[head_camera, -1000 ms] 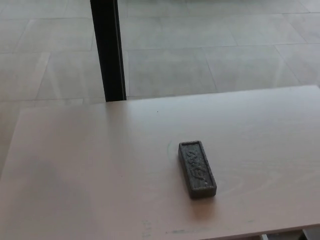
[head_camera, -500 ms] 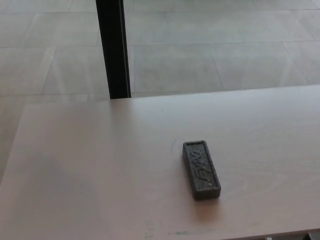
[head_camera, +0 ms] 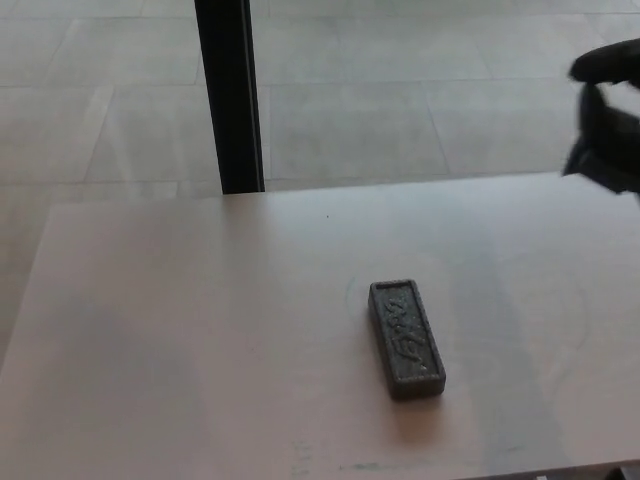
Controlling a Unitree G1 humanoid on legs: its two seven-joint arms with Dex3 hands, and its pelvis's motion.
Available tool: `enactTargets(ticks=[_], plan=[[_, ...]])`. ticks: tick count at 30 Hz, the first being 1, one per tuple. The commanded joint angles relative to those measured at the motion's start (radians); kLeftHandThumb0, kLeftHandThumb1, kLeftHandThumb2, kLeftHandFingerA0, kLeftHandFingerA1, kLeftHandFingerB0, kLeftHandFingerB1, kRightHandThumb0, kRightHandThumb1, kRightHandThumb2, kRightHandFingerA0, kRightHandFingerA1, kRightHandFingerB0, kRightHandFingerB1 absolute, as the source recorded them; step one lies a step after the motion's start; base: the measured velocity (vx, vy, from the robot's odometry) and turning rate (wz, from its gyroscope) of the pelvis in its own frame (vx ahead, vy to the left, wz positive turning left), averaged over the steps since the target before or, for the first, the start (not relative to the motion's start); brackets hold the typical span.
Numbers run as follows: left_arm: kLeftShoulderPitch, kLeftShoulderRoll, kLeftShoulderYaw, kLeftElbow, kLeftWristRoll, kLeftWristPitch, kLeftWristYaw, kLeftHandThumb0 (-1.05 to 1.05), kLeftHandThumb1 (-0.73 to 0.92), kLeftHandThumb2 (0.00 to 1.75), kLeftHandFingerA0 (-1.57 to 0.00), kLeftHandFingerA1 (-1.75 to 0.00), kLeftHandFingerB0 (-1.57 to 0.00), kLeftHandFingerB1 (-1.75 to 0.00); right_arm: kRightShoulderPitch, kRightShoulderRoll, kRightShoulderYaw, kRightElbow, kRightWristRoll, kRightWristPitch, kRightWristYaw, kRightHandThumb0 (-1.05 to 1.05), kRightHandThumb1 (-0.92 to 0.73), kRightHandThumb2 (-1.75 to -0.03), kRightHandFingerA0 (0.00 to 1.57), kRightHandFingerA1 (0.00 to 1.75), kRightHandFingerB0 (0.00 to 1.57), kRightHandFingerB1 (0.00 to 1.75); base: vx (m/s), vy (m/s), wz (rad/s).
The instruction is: The robot uses its right hand to hold the eraser kept in the middle of the desk and use it to wipe the desk by swiping its surface twice
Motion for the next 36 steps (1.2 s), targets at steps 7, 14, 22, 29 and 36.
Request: enactTargets(ticks=[7,14,22,29,36], plan=[[-0.011,0.034,-0.009,0.027,-0.027,-0.007,-0.008,-0.46,0.45,0.87,-0.79,-0.84,-0.61,-0.72,0.021,0.07,0.22,0.106,-0.17,0.017,-0.017,-0.18,-0.42,-1.35,0.99,1.75,0.81,1.62,0.0,0.0,0.0],[-0.008,0.033,-0.016,0.023,-0.036,-0.009,-0.01,-0.43,0.47,0.88,-0.78,-0.84,-0.59,-0.71,0.057,0.078,0.283,0.198,-0.231,-0.061,-0.019,-0.23,-0.38,-1.38,1.0,1.75,0.81,1.64,0.0,0.0,0.0],[-0.012,0.041,-0.024,0.036,-0.04,-0.006,-0.011,-0.45,0.46,0.88,-0.79,-0.84,-0.57,-0.7,0.108,0.091,0.292,0.35,-0.271,-0.18,-0.023,-0.31,-0.45,-1.19,1.24,1.44,1.09,1.35,0.0,0.0,0.0],[-0.003,0.031,-0.028,0.026,-0.044,-0.01,-0.012,-0.43,0.45,0.87,-0.78,-0.84,-0.58,-0.71,0.105,0.086,0.308,0.458,-0.331,-0.246,-0.053,-0.21,-0.46,-1.17,0.96,1.75,0.75,1.75,0.0,0.0,0.0],[-0.012,0.032,-0.056,0.045,-0.027,-0.013,0.004,-0.43,0.47,0.89,-0.79,-0.83,-0.57,-0.7,0.061,0.115,0.304,0.523,-0.348,-0.266,-0.066,-0.21,-0.49,-1.09,0.94,1.75,0.72,1.74,0.0,0.0,0.0]])
